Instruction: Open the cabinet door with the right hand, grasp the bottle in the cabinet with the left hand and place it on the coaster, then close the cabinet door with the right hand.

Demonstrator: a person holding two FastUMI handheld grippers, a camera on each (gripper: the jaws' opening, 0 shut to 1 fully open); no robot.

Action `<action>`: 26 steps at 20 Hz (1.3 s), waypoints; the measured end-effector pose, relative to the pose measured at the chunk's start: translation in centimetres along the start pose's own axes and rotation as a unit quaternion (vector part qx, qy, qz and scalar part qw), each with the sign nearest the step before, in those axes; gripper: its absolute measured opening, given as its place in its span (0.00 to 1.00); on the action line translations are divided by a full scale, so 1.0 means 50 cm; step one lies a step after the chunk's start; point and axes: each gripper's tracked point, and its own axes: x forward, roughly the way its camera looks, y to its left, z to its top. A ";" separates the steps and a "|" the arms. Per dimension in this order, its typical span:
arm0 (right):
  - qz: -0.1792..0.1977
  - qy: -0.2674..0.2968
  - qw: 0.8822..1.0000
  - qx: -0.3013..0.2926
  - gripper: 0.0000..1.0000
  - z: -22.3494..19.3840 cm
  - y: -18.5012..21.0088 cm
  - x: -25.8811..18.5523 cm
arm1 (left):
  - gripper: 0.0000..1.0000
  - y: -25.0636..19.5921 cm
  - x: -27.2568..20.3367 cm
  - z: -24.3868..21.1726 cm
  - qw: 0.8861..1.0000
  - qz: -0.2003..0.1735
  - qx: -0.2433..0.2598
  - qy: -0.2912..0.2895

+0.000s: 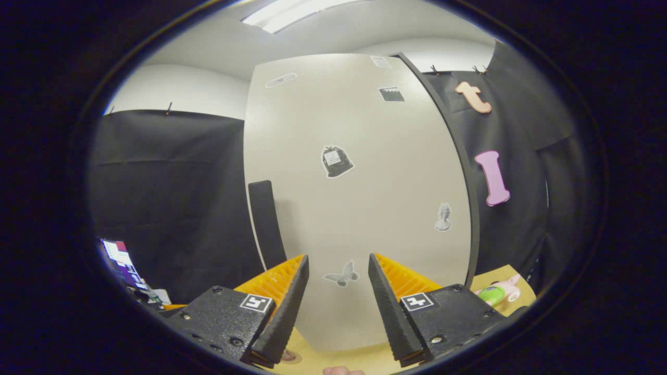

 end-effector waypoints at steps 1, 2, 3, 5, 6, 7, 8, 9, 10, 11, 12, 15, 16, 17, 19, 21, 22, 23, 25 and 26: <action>-0.003 -0.003 1.000 -0.006 0.76 0.000 -0.004 0.000 | 0.95 0.004 0.000 0.000 1.000 0.003 -0.001 -0.001; -0.006 -0.004 1.000 -0.010 0.76 0.001 -0.008 -0.002 | 0.95 0.008 0.000 0.002 1.000 0.006 -0.002 -0.002; -0.010 -0.005 1.000 -0.014 0.76 0.002 -0.011 -0.006 | 0.95 0.010 0.001 0.002 1.000 0.008 -0.003 -0.003; -0.016 -0.007 1.000 -0.023 0.76 0.005 -0.017 -0.024 | 0.95 0.007 -0.002 0.011 1.000 0.009 -0.003 -0.006; -0.022 -0.008 0.999 -0.028 0.76 0.008 -0.021 -0.037 | 0.95 0.005 -0.004 0.014 1.000 0.008 -0.002 -0.008; -0.027 -0.010 0.999 -0.036 0.77 0.009 -0.024 -0.053 | 0.95 -0.001 -0.007 0.018 1.000 0.006 -0.001 -0.012; -0.033 -0.013 0.998 -0.043 0.77 0.012 -0.029 -0.072 | 0.95 -0.009 -0.005 0.019 1.000 0.003 0.001 -0.012; -0.043 -0.016 0.998 -0.051 0.77 0.016 -0.036 -0.096 | 0.95 -0.017 -0.005 0.016 1.000 0.000 0.002 -0.009; -0.055 -0.019 0.997 -0.059 0.77 0.020 -0.047 -0.119 | 0.95 -0.025 -0.007 0.017 1.000 -0.002 0.001 -0.007; -0.069 -0.021 0.995 -0.066 0.77 0.020 -0.063 -0.149 | 0.95 -0.034 -0.009 0.020 1.000 -0.007 -0.001 -0.009; -0.081 -0.024 0.994 -0.072 0.77 0.020 -0.076 -0.180 | 0.95 -0.047 -0.012 0.024 1.000 -0.012 -0.003 -0.010; -0.131 -0.025 0.987 -0.088 0.77 0.010 -0.127 -0.273 | 0.95 -0.082 -0.020 0.027 1.000 -0.026 -0.005 -0.012; -0.150 -0.030 0.984 -0.092 0.78 0.008 -0.147 -0.302 | 0.95 -0.092 -0.022 0.024 0.999 -0.030 -0.005 -0.010; -0.166 -0.034 0.981 -0.094 0.78 0.003 -0.163 -0.328 | 0.95 -0.100 -0.024 0.022 0.999 -0.032 -0.005 -0.010; -0.194 -0.032 0.976 -0.098 0.78 -0.023 -0.190 -0.371 | 0.95 -0.122 -0.029 0.020 0.999 -0.038 -0.007 -0.011; -0.223 -0.039 0.970 -0.087 0.78 -0.051 -0.216 -0.416 | 0.95 -0.147 -0.038 0.022 0.999 -0.047 -0.008 -0.015; -0.224 -0.041 0.971 -0.077 0.78 -0.066 -0.219 -0.432 | 0.95 -0.156 -0.038 0.020 0.999 -0.049 -0.005 -0.018; -0.225 -0.037 0.971 -0.069 0.78 -0.085 -0.221 -0.438 | 0.95 -0.162 -0.041 0.022 0.999 -0.048 -0.003 -0.021; -0.232 -0.018 0.971 -0.063 0.79 -0.111 -0.238 -0.451 | 0.95 -0.177 -0.046 0.019 0.999 -0.047 -0.001 -0.023; -0.233 -0.011 0.970 -0.062 0.79 -0.117 -0.245 -0.458 | 0.95 -0.185 -0.049 0.016 0.999 -0.049 -0.002 -0.021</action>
